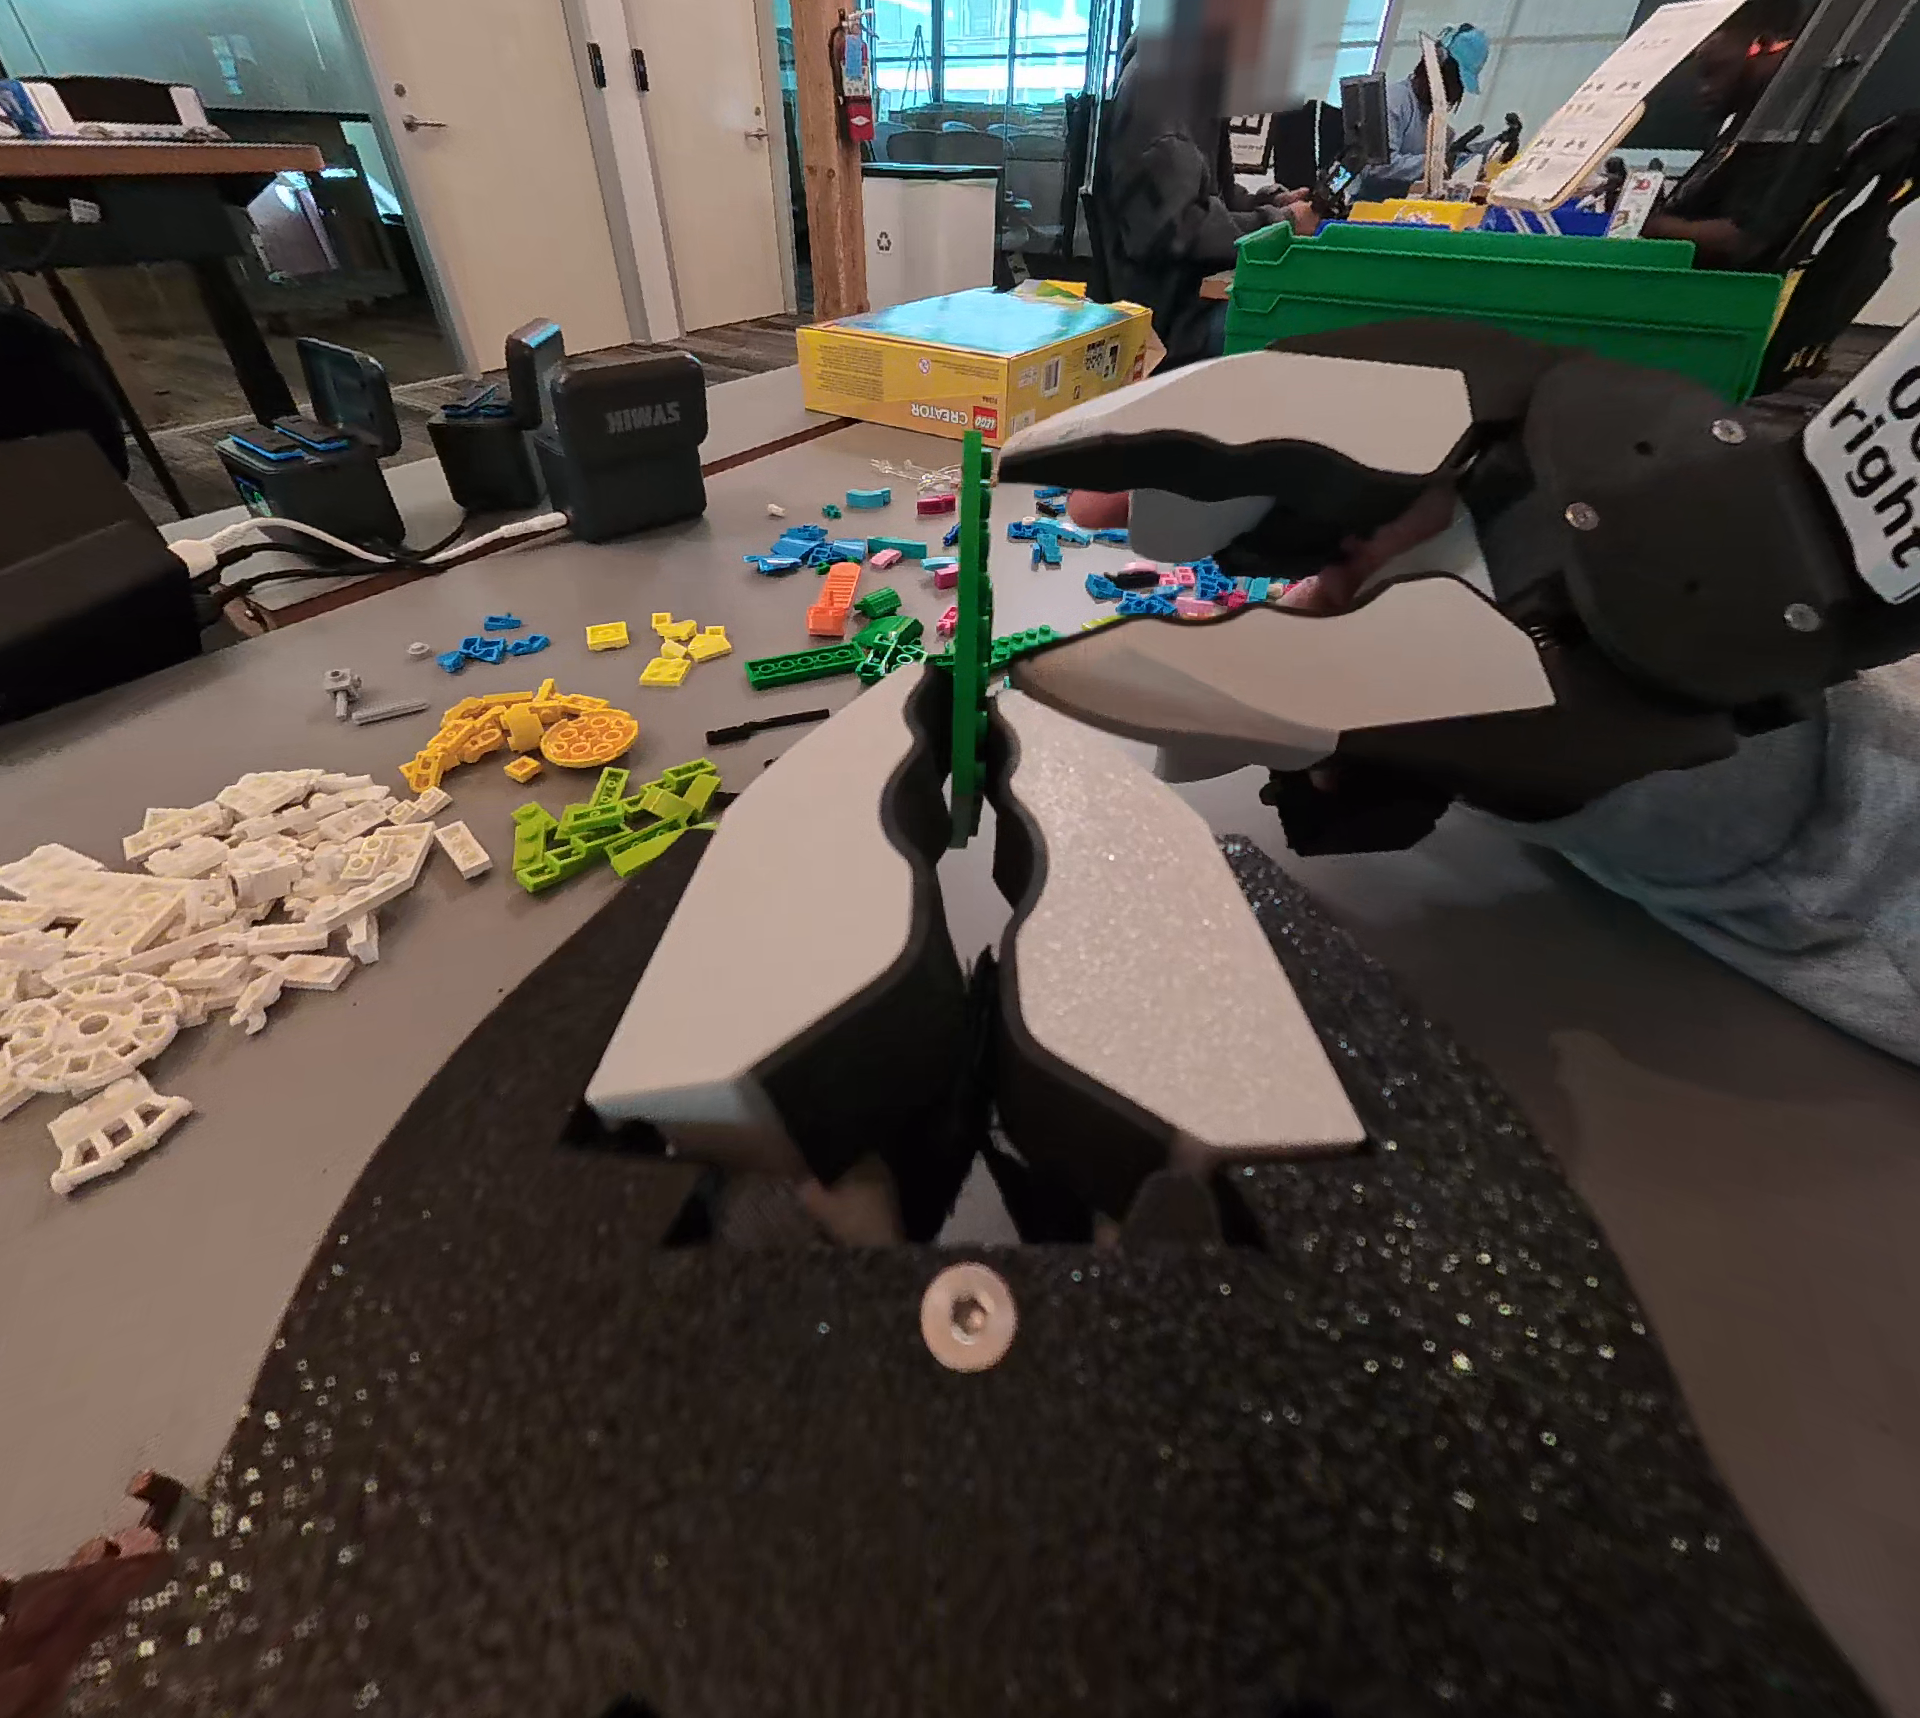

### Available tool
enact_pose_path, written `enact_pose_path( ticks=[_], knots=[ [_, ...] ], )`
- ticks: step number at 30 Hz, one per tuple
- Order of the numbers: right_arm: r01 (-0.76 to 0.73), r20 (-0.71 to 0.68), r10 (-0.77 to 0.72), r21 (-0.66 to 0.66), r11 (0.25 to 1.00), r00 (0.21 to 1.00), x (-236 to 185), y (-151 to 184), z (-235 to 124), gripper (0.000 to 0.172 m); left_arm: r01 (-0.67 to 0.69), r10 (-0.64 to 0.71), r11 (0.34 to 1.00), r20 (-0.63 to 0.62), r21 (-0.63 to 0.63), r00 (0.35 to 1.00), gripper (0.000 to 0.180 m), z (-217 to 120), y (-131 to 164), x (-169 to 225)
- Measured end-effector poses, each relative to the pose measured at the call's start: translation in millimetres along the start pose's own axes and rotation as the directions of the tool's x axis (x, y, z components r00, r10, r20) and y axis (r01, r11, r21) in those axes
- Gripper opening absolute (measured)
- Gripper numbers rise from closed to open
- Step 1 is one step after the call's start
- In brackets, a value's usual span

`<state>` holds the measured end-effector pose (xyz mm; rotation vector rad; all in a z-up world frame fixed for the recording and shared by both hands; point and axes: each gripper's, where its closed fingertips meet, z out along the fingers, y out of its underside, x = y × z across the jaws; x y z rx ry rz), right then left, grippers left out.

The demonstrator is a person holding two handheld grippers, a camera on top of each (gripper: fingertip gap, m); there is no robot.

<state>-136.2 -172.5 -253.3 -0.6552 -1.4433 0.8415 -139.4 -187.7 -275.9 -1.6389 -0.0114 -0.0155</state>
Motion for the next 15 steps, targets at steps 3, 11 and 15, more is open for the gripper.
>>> enact_pose_path(
  ticks=[3,11,15],
  knots=[
    [0.004,-0.010,-0.004,0.004,1.000,1.000,1.3,-0.6,-0.3,0.038,-0.003,0.003,1.000,0.002,0.002,1.000,0.004,-0.2,-0.2,0.0],
    [0.048,-0.026,-0.048,0.003,0.999,0.999,-0.1,-0.8,0.2,0.035,0.000,0.000,1.000,-0.004,0.002,1.000,0.004,0.2,0.1,2.2],
    [0.047,-0.021,-0.046,0.006,0.999,0.999,-0.7,-1.3,-0.2,0.035,0.000,0.000,1.000,-0.004,0.000,1.000,0.004,0.4,0.5,2.8]
  ],
)
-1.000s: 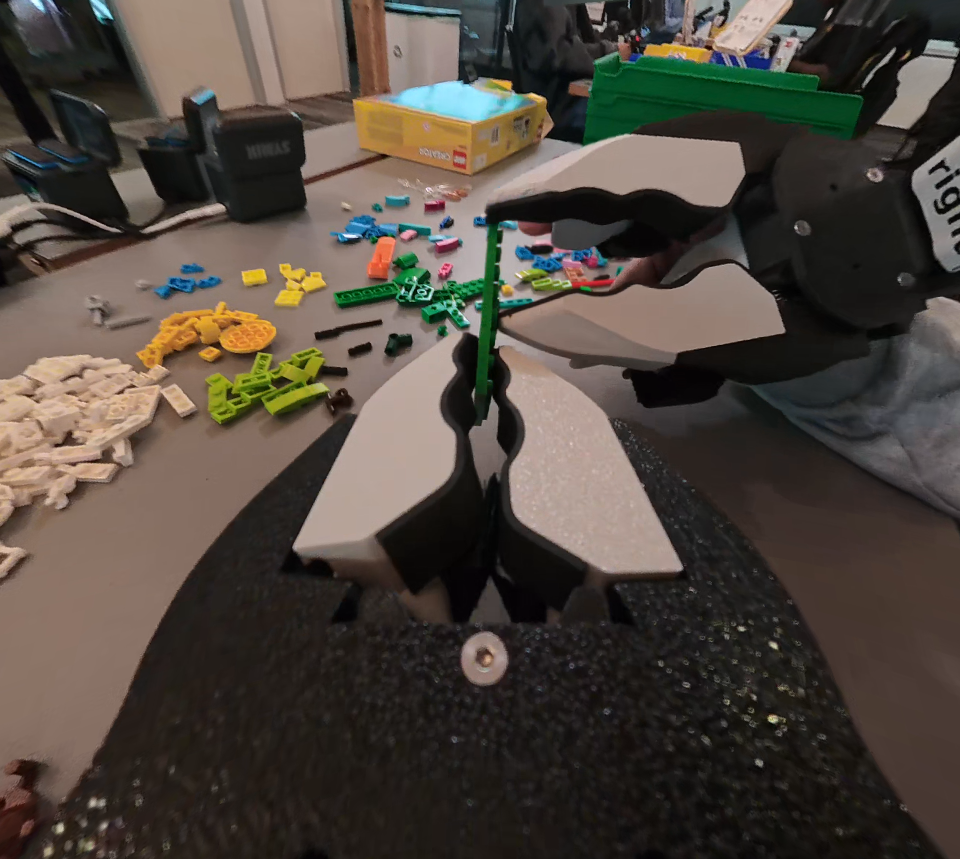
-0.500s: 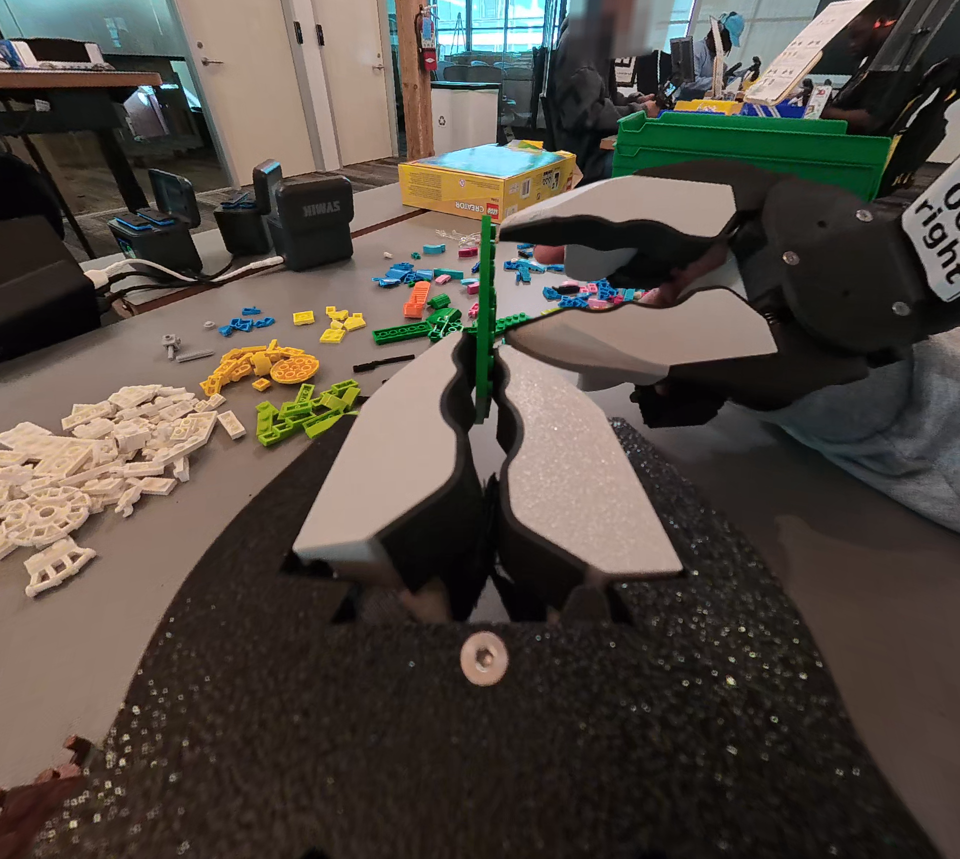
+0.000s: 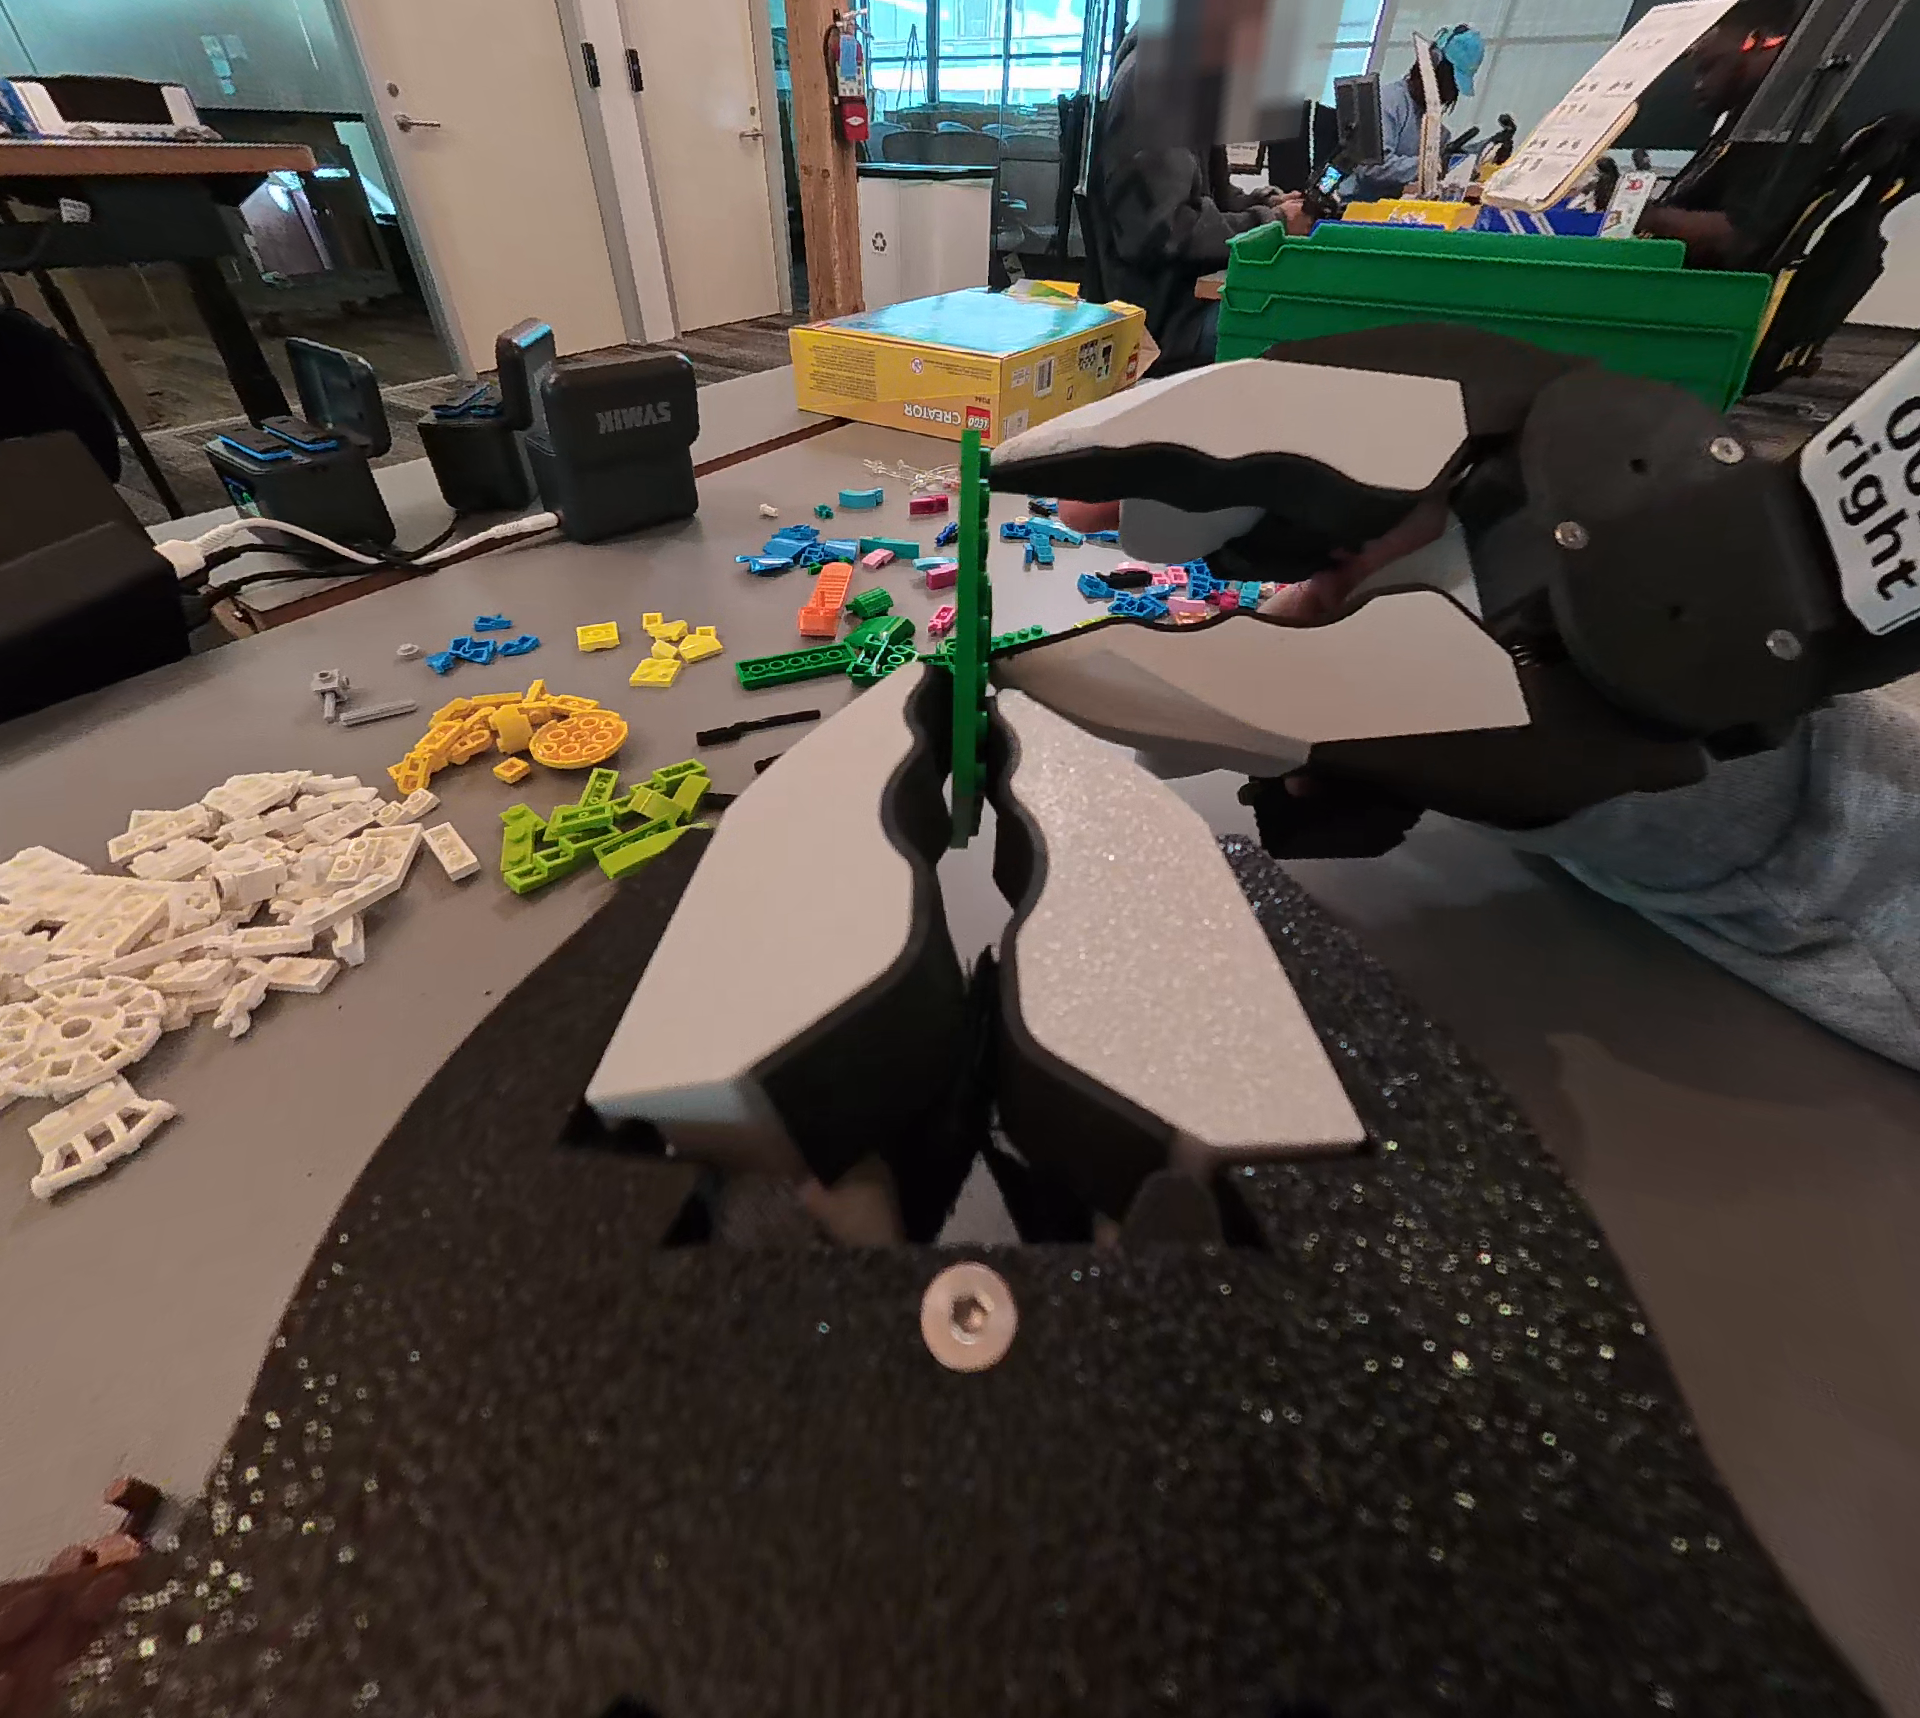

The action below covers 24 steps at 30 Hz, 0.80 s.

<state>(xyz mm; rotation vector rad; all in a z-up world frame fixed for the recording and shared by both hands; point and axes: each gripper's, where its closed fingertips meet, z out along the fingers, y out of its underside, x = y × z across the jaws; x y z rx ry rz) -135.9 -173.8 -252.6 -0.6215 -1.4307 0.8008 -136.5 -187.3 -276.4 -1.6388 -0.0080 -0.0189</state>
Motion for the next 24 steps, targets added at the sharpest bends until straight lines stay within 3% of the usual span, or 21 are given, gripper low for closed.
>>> enact_pose_path(
  ticks=[15,24],
  knots=[
    [0.005,-0.012,-0.005,-0.001,1.000,1.000,-0.4,0.2,0.2,0.034,0.007,-0.007,1.000,-0.011,0.000,1.000,0.004,0.4,-0.3,1.0],
    [-0.128,0.079,0.126,0.026,0.991,0.989,-2.1,-1.6,-3.7,0.029,-0.027,0.026,1.000,-0.068,-0.004,0.997,0.005,-0.4,-2.0,9.2]
  ],
)
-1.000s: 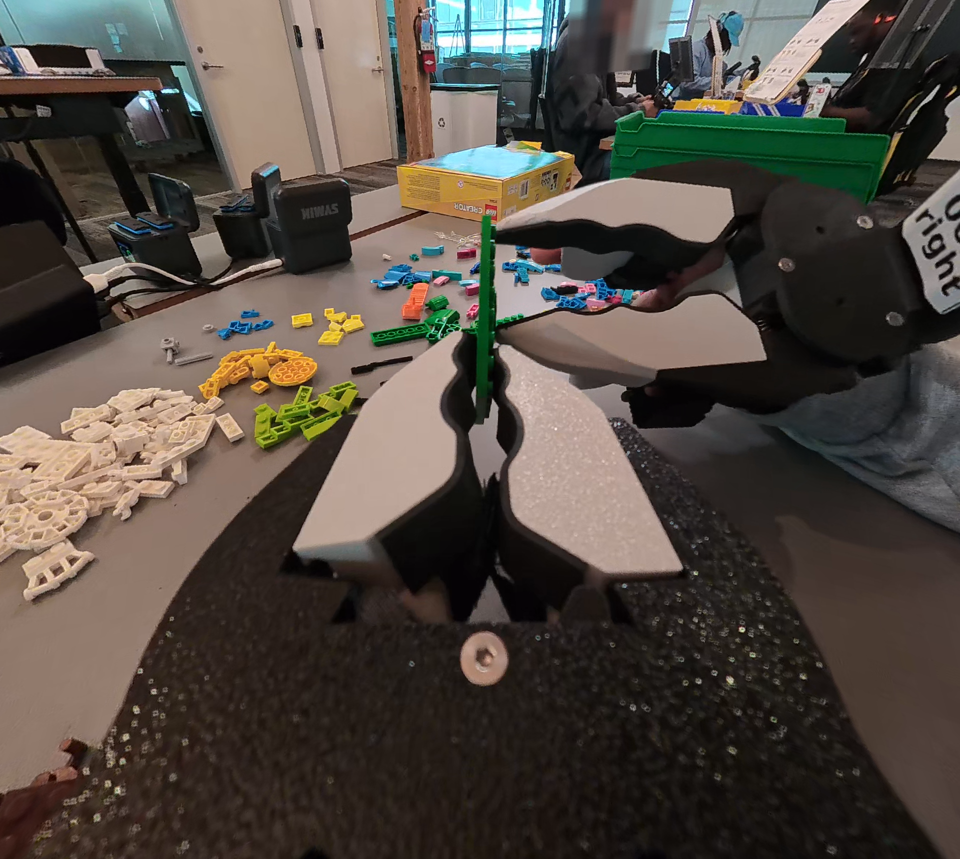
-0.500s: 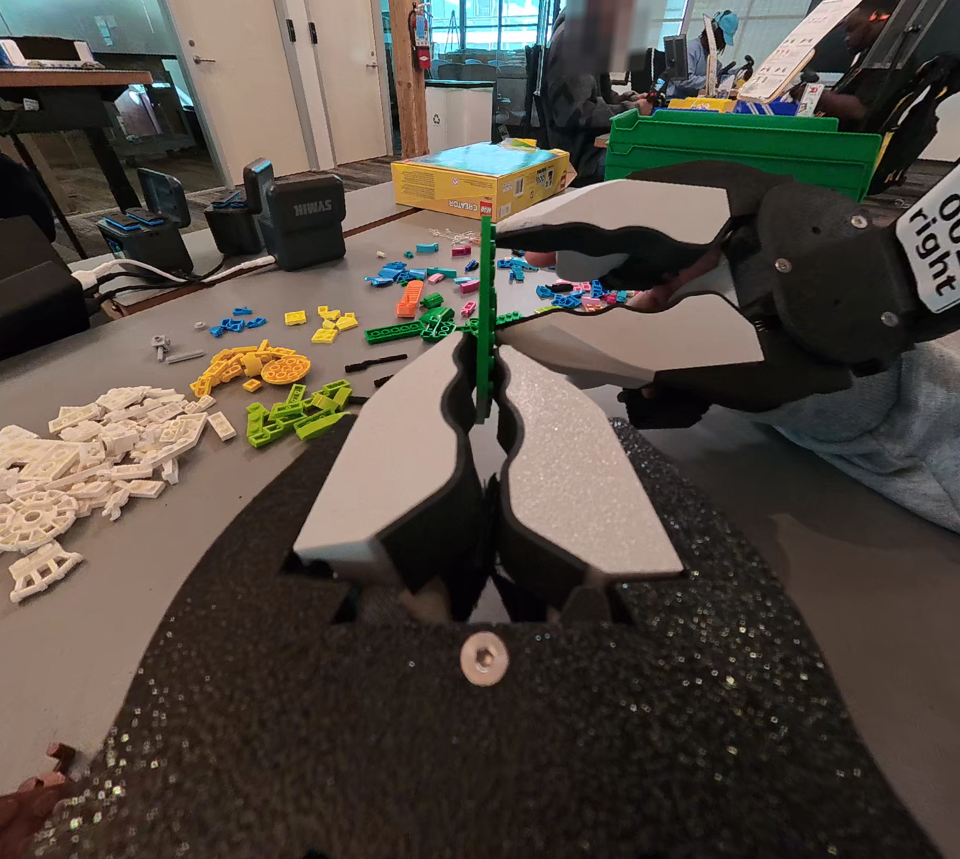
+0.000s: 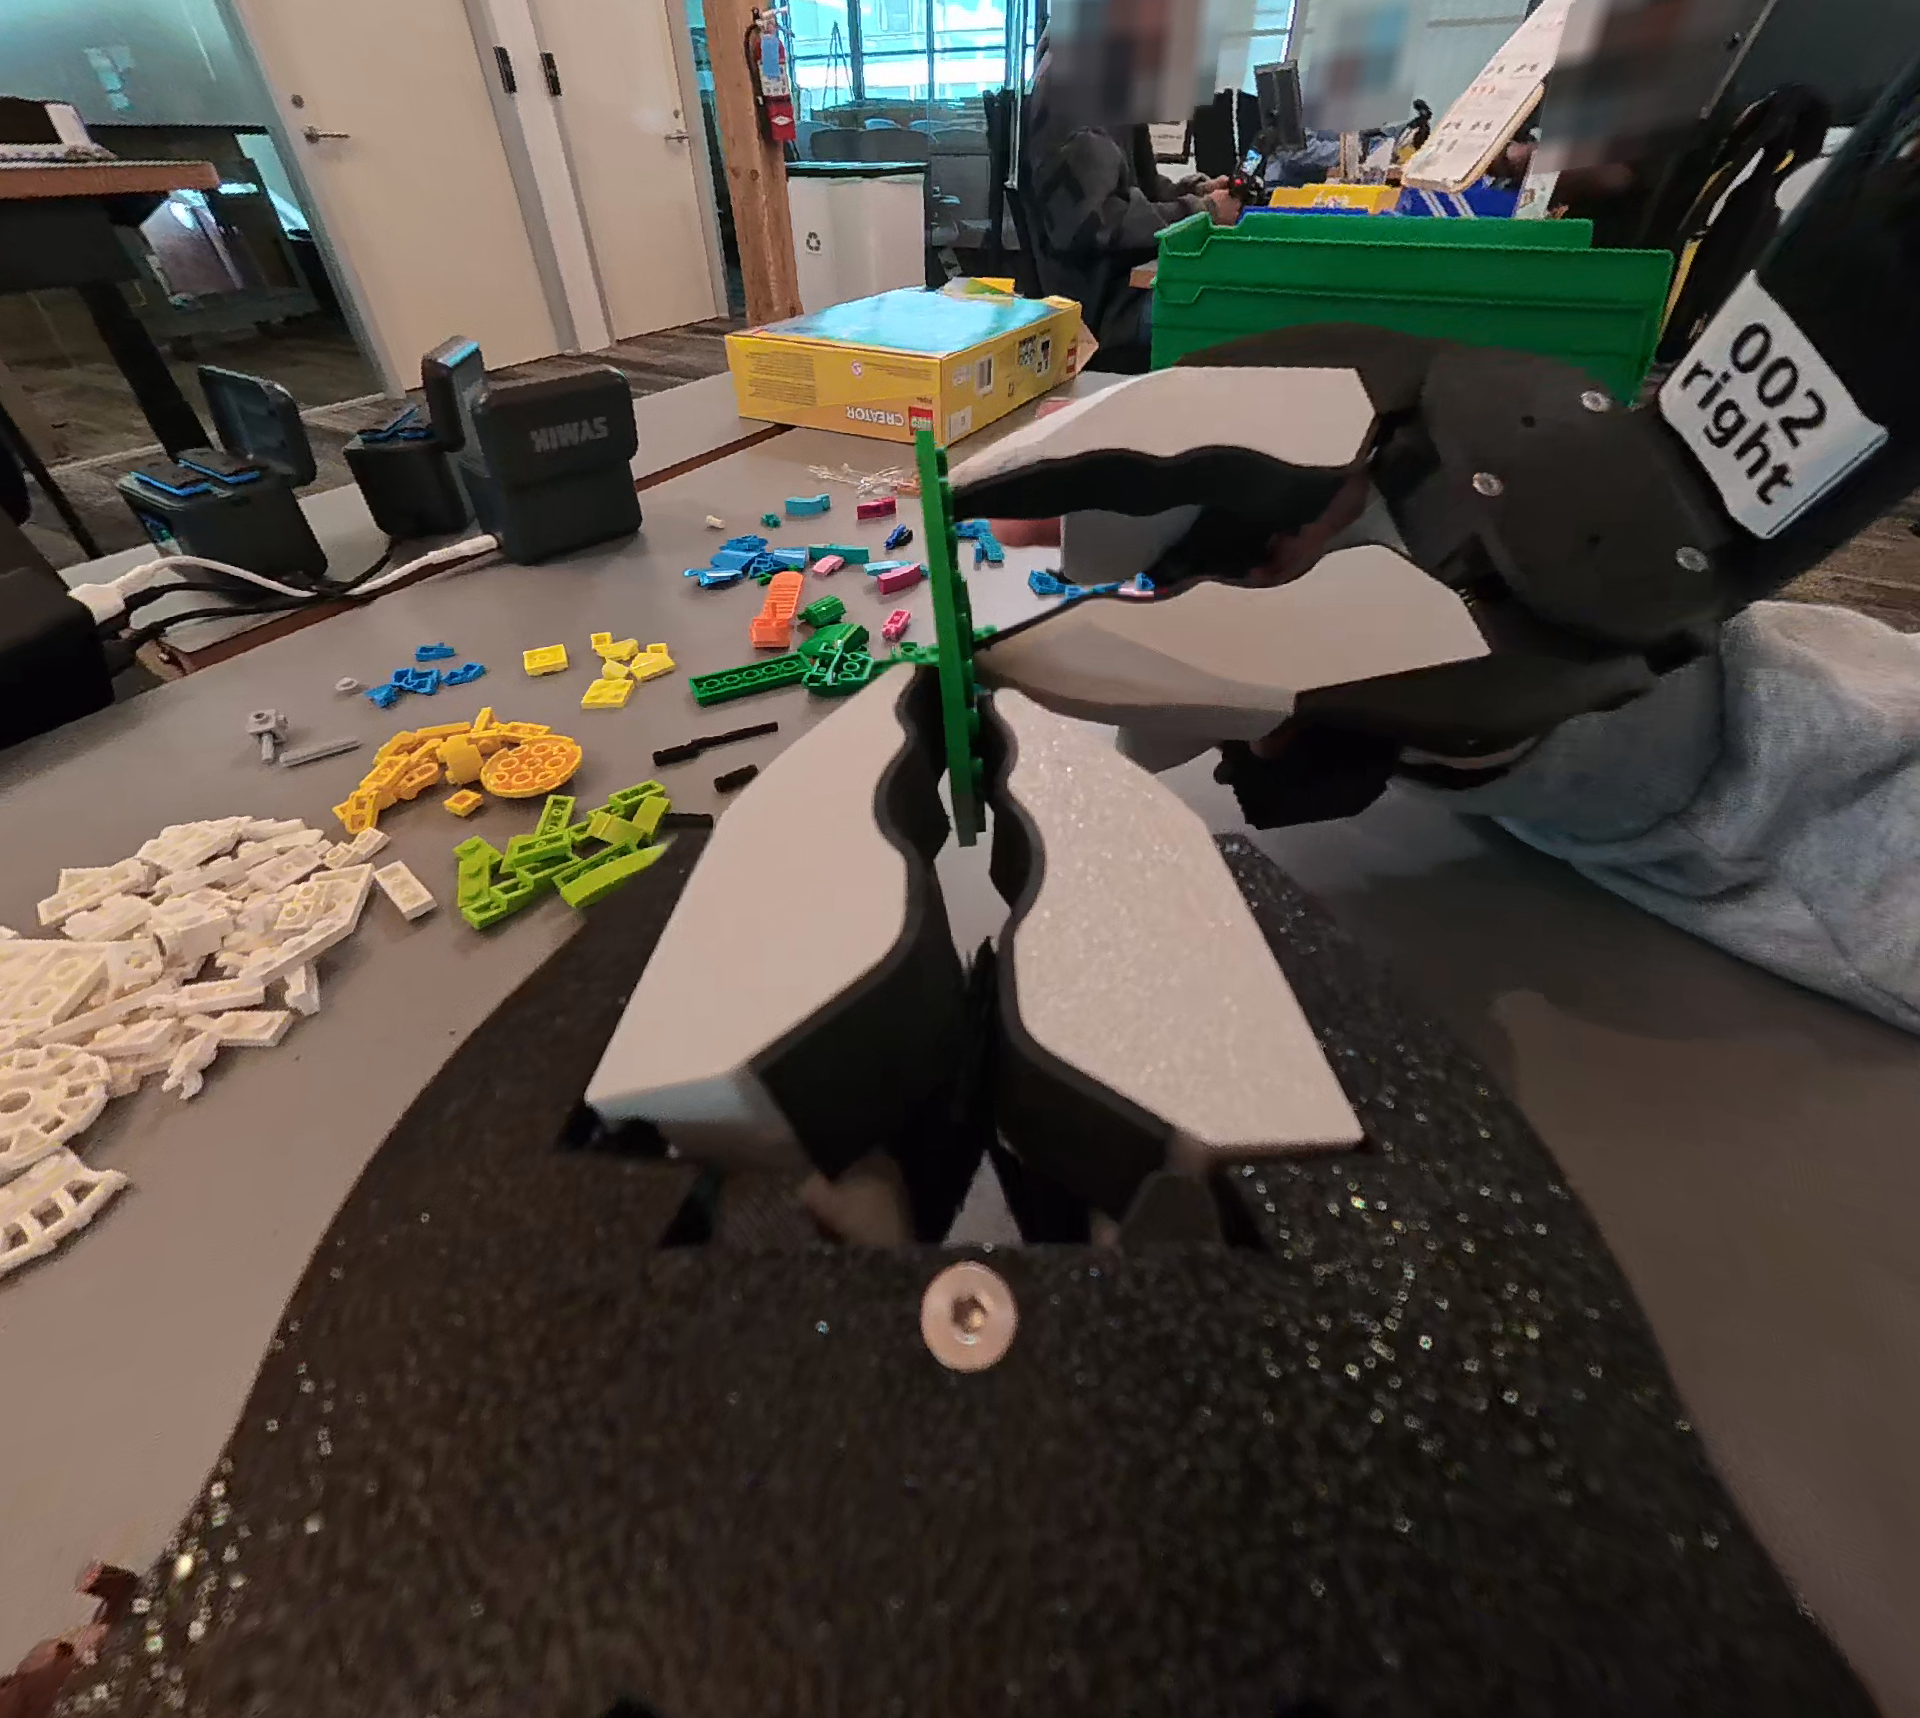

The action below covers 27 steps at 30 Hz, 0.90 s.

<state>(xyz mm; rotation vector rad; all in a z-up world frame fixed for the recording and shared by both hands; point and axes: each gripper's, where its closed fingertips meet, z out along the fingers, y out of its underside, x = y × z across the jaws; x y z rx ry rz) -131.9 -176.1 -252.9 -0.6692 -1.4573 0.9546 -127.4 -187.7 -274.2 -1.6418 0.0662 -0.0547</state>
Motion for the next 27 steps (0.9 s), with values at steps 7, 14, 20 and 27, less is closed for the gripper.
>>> enact_pose_path(
  ticks=[7,14,20,27],
  knots=[
    [0.018,-0.004,-0.018,-0.004,1.000,1.000,3.6,1.1,-0.4,0.040,0.003,-0.003,1.000,-0.020,-0.016,1.000,0.004,0.0,1.7,0.5],
    [-0.023,0.086,0.024,-0.009,1.000,0.996,-4.3,4.4,-0.9,0.030,-0.018,0.016,0.999,-0.070,-0.027,0.997,0.004,0.0,4.8,4.0],
    [-0.008,0.100,0.014,-0.057,0.998,0.995,-5.4,8.9,-0.5,0.029,-0.023,0.021,0.999,-0.072,-0.040,0.997,0.004,1.6,9.2,3.9],
    [-0.019,0.126,0.032,-0.100,0.995,0.992,-7.1,14.8,0.8,0.029,-0.039,0.035,0.997,-0.062,-0.069,0.997,0.004,2.7,14.7,1.3]
  ],
)
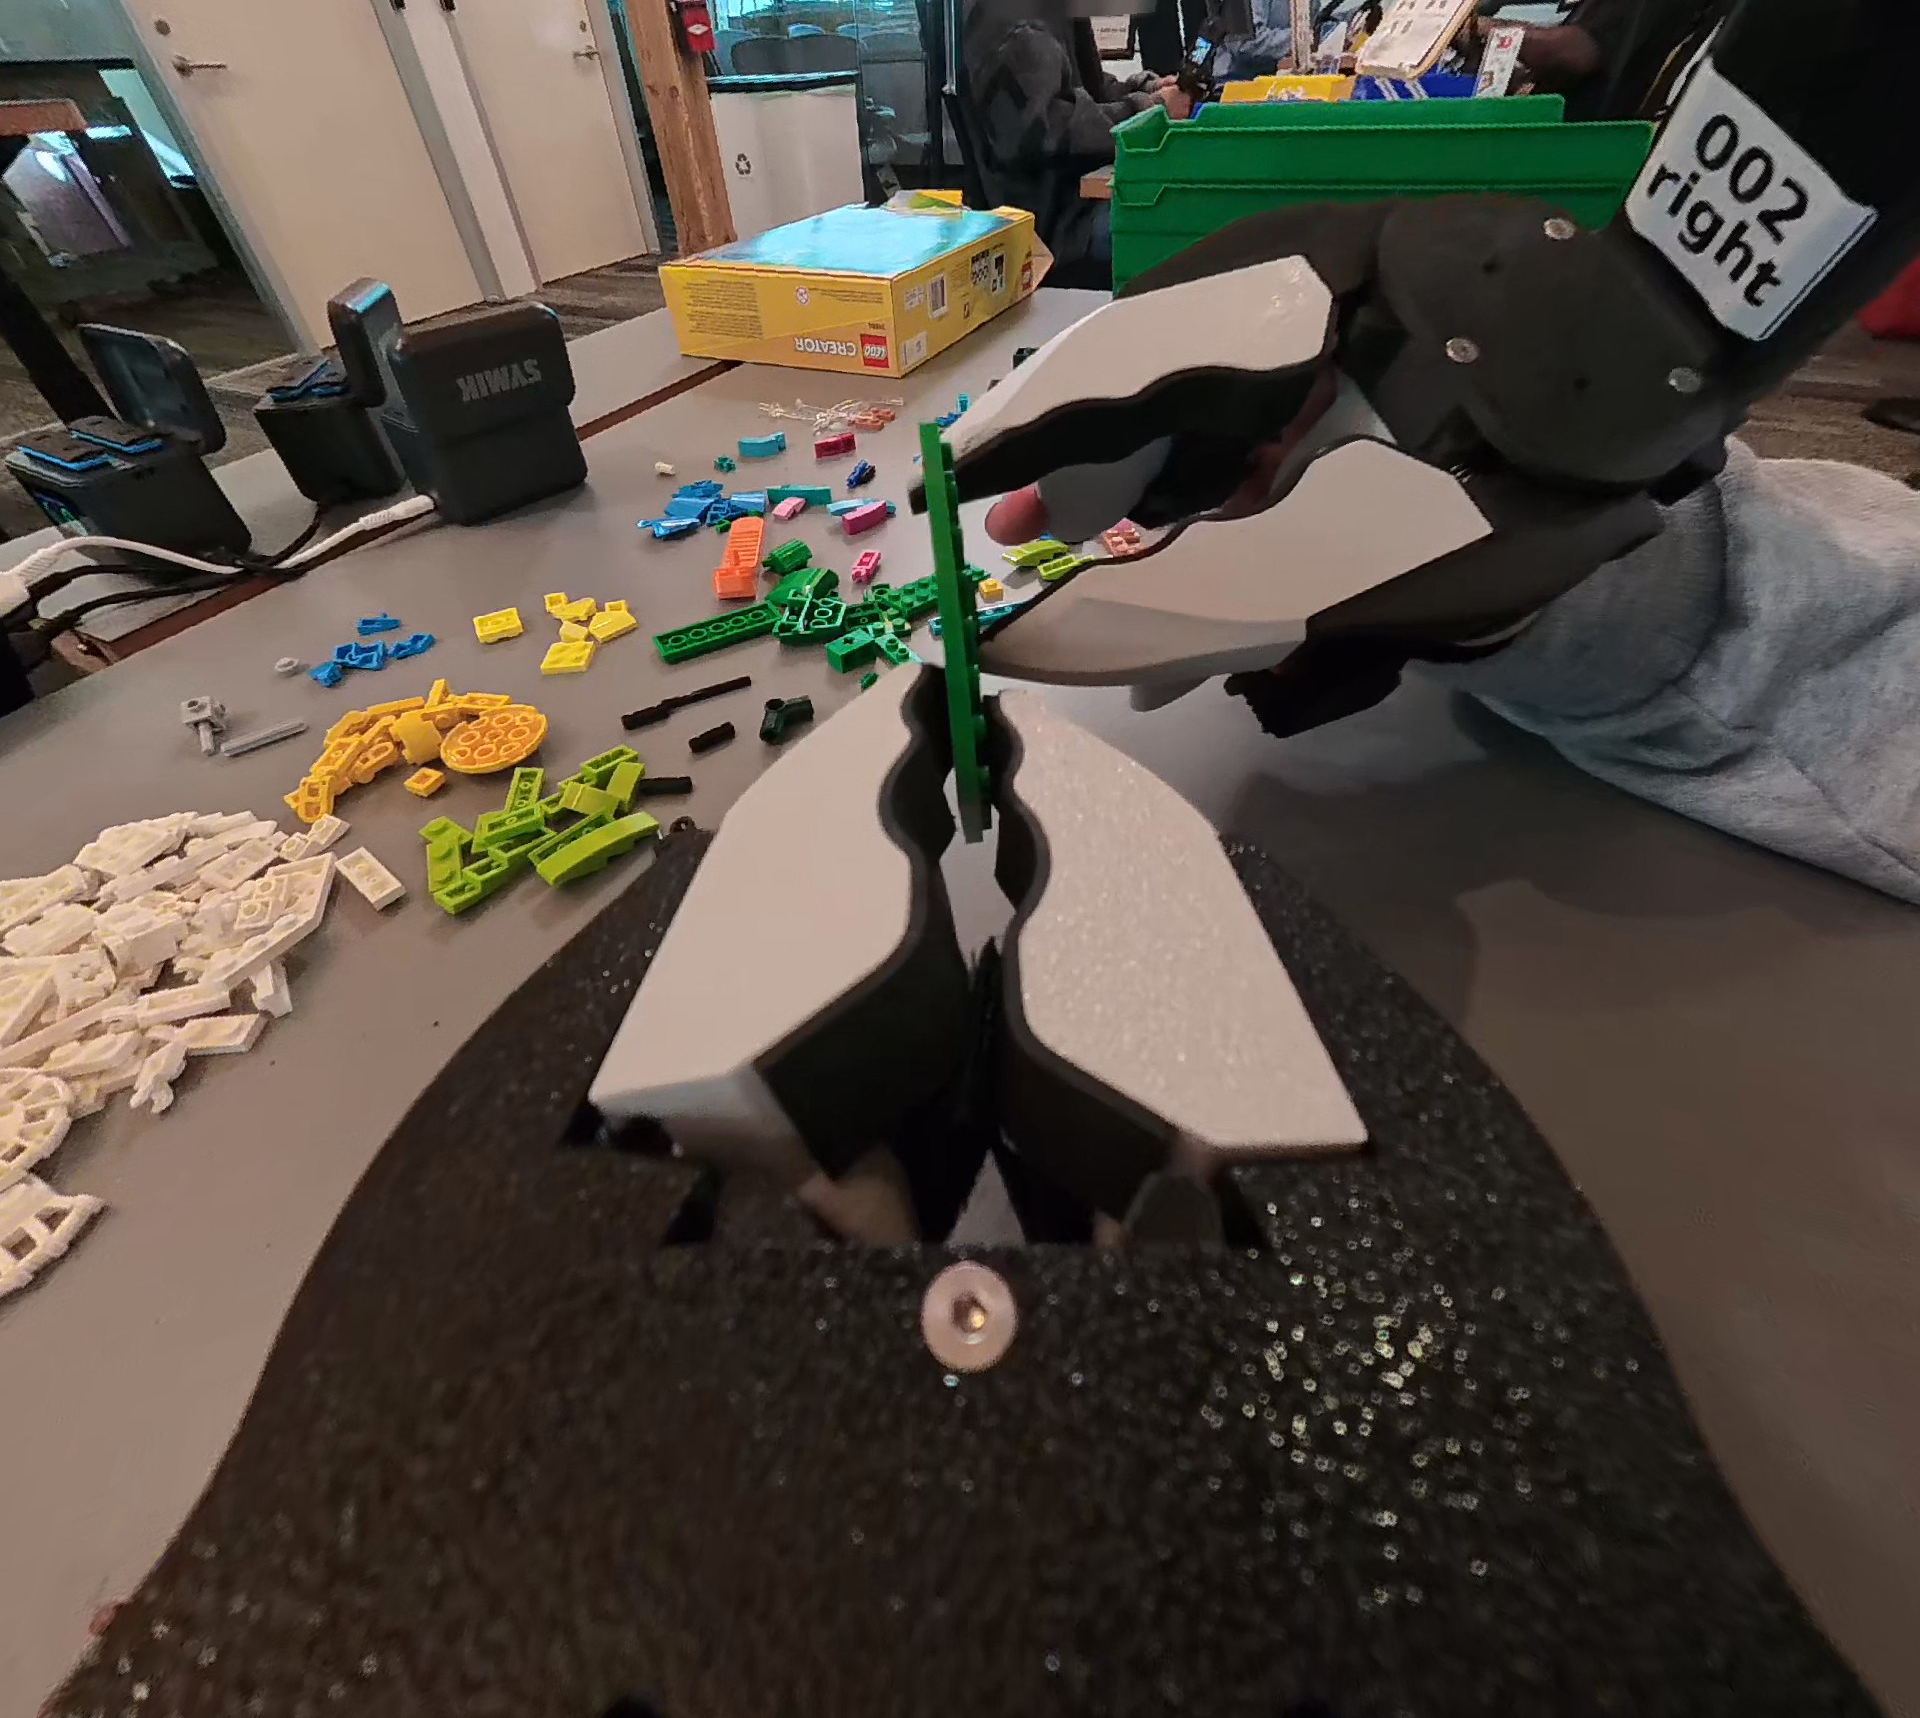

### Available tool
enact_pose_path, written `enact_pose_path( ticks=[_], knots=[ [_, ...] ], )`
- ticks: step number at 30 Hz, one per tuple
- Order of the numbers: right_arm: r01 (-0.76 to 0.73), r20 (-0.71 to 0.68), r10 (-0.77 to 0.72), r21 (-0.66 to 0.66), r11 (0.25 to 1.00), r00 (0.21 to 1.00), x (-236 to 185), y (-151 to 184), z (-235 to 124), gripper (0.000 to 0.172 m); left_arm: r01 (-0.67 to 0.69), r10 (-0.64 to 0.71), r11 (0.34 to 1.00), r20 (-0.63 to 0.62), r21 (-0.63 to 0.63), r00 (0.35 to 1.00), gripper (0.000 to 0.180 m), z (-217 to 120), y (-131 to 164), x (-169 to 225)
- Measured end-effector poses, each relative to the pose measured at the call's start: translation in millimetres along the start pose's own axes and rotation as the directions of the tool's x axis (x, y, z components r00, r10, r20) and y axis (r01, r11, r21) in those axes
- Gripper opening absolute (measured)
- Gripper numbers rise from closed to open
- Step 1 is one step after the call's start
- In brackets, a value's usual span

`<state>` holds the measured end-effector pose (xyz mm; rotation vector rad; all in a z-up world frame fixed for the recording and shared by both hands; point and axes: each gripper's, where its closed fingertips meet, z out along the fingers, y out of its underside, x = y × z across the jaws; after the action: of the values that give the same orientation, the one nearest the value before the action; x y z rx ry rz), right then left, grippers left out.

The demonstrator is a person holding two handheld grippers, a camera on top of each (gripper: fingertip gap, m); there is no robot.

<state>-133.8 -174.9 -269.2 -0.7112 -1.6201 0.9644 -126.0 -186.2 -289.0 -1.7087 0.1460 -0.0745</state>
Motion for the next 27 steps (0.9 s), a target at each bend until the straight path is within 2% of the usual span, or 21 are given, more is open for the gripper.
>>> enact_pose_path(
  ticks=[9,10,16,20,27],
  knots=[
    [-0.005,0.027,0.006,-0.029,1.000,1.000,-1.7,6.0,1.5,0.028,0.007,-0.006,0.999,0.008,-0.040,1.000,0.004,1.1,6.2,-3.1],
    [0.001,0.019,0.000,-0.026,1.000,1.000,0.7,6.4,0.1,0.017,-0.004,0.005,0.999,0.031,-0.052,1.000,0.004,0.1,8.3,-8.2],
    [0.023,0.017,-0.022,-0.020,1.000,1.000,-0.6,7.7,0.6,0.021,0.063,-0.064,0.996,-0.020,-0.058,0.998,0.004,1.9,10.3,-4.9],
    [0.108,-0.001,-0.108,-0.019,0.994,0.994,-3.6,7.4,1.6,0.030,0.133,-0.137,0.989,-0.067,-0.059,0.988,0.004,2.0,9.3,-0.7],
    [0.316,0.000,-0.317,-0.069,0.946,0.948,-11.9,13.5,1.6,0.032,0.192,-0.224,0.955,-0.125,-0.226,0.967,0.004,0.2,24.8,2.2]
  ],
)
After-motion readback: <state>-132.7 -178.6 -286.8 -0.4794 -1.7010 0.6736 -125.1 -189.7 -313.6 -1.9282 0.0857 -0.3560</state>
